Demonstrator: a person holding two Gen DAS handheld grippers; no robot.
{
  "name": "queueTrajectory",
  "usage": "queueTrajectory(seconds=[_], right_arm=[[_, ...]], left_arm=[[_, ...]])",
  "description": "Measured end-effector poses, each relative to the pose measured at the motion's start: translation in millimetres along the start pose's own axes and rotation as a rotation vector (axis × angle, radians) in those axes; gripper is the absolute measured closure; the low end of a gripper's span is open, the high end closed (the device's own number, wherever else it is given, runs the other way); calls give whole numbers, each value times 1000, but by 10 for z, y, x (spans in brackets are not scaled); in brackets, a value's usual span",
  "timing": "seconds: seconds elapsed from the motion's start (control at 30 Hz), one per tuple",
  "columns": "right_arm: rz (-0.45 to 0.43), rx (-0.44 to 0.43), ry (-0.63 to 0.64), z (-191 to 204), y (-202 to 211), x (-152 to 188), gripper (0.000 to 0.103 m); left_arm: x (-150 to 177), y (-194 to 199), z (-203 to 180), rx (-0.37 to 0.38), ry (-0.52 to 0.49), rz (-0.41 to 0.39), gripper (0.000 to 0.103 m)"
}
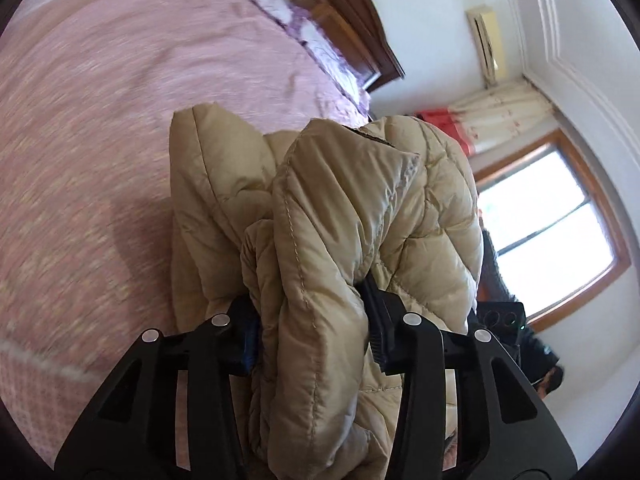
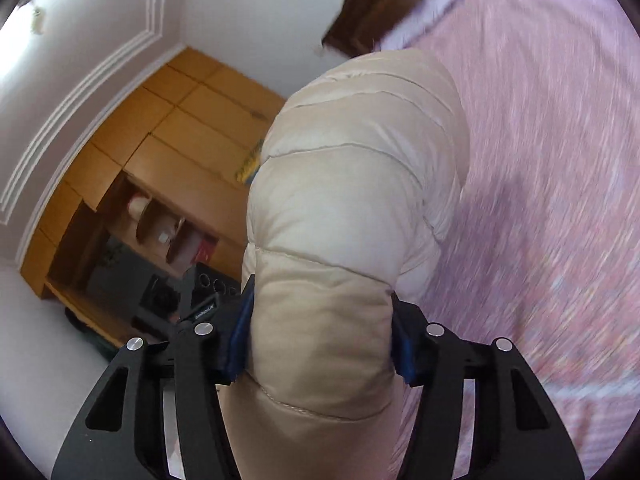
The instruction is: Fold large clothes
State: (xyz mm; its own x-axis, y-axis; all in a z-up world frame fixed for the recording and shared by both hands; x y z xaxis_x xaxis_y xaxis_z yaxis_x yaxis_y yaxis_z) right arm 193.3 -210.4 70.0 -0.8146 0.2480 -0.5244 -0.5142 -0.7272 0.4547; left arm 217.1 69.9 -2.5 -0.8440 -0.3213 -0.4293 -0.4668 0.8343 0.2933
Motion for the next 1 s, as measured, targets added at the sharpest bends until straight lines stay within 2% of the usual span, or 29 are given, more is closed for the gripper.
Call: queueTrajectory(seconds=[0.07, 0.13, 0.2, 0.3, 0.47, 0.63, 0.73, 0.87, 0.97, 1.0], right_arm=[[-30, 27, -11, -83, 157, -139, 47], [-28, 65, -20, -209, 218, -179, 47], [10, 142, -34, -448, 227, -141, 47], [93, 305, -34, -746, 81, -24, 37], [121, 356, 51, -686, -50, 174, 35], [132, 440, 90, -649, -299, 198, 29], [135, 462, 88, -732, -313, 186, 29], [128, 477, 84, -681, -191, 218, 27], [77, 536, 120, -563, 52, 269, 23], [51, 560, 151, -490, 146, 286, 18]], left_arm=[[49, -115, -57, -46, -33, 17, 61], [173, -227, -16, -145, -74, 43, 61], [314, -209, 130, -257, -107, 70, 60], [515, -154, 233, -330, -114, 55, 54], [547, -74, 312, -493, -191, 53, 47], [459, -11, 527, -516, -144, 48, 34], [428, 1, 503, -529, -141, 34, 30], [485, 130, 234, -576, -219, 5, 24], [609, 331, -16, -575, -255, -11, 13], [649, 389, -88, -572, -264, -19, 9]])
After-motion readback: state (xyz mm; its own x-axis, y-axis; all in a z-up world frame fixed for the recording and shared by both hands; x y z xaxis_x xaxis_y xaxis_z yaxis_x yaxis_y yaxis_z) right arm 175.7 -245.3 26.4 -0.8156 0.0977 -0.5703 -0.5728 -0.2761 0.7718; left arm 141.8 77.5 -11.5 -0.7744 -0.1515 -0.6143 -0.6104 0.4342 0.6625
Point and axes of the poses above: each gripper's, at about its wrist camera, not at the fingertips, and y roughly against the way its jaws point, z to its left, x to its underside, the point moved 3 cm from there along -y, roughly the way its jaws point, and after that the axes turned 13 degrees about x, right-handed, at the moved point
